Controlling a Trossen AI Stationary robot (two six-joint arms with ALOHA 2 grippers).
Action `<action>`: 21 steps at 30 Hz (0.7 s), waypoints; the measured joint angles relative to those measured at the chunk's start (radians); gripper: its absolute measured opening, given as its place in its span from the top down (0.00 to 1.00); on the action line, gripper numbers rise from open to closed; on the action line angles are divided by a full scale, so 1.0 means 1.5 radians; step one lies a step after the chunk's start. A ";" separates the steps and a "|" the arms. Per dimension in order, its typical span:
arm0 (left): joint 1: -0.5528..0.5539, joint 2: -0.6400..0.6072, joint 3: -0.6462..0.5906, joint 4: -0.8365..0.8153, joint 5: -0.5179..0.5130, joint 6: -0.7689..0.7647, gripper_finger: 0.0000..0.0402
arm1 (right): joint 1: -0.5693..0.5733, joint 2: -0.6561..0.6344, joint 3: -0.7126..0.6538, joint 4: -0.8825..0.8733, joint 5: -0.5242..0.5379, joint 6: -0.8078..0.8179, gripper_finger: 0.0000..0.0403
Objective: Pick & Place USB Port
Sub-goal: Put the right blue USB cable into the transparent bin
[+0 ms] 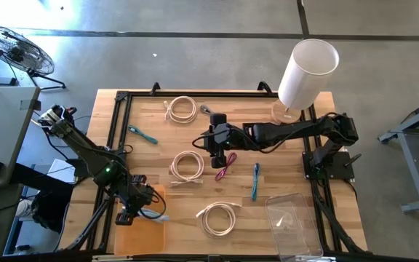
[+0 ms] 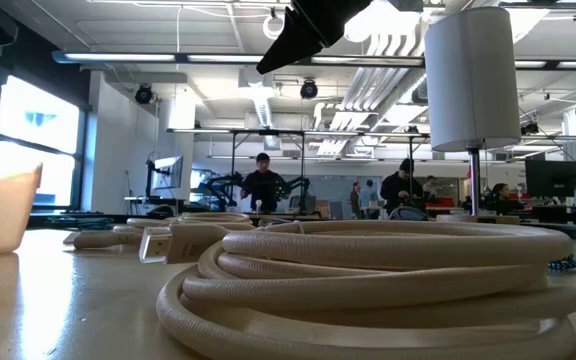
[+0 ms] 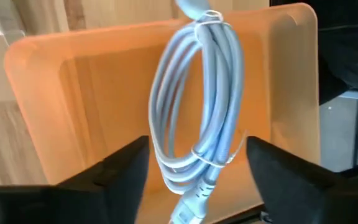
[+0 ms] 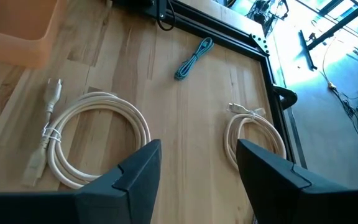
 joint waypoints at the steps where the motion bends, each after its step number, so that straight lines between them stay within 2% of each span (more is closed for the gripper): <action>1: 0.000 0.000 0.000 0.000 -0.003 0.001 0.29 | 0.000 0.000 0.000 0.000 0.000 0.000 0.50; 6: 0.000 0.000 0.000 0.001 -0.025 -0.001 0.18 | 0.000 0.000 0.000 0.000 0.000 0.000 0.50; 13: 0.001 0.000 0.000 0.002 -0.070 0.048 0.15 | 0.000 0.000 0.000 0.000 0.000 0.000 0.50; 17: 0.052 -0.019 0.000 -0.008 -0.056 0.064 0.15 | 0.000 0.000 0.000 0.000 0.000 0.000 0.50; 21: 0.121 -0.065 0.001 -0.001 -0.071 0.152 0.15 | 0.000 0.000 0.000 0.001 -0.001 0.000 0.50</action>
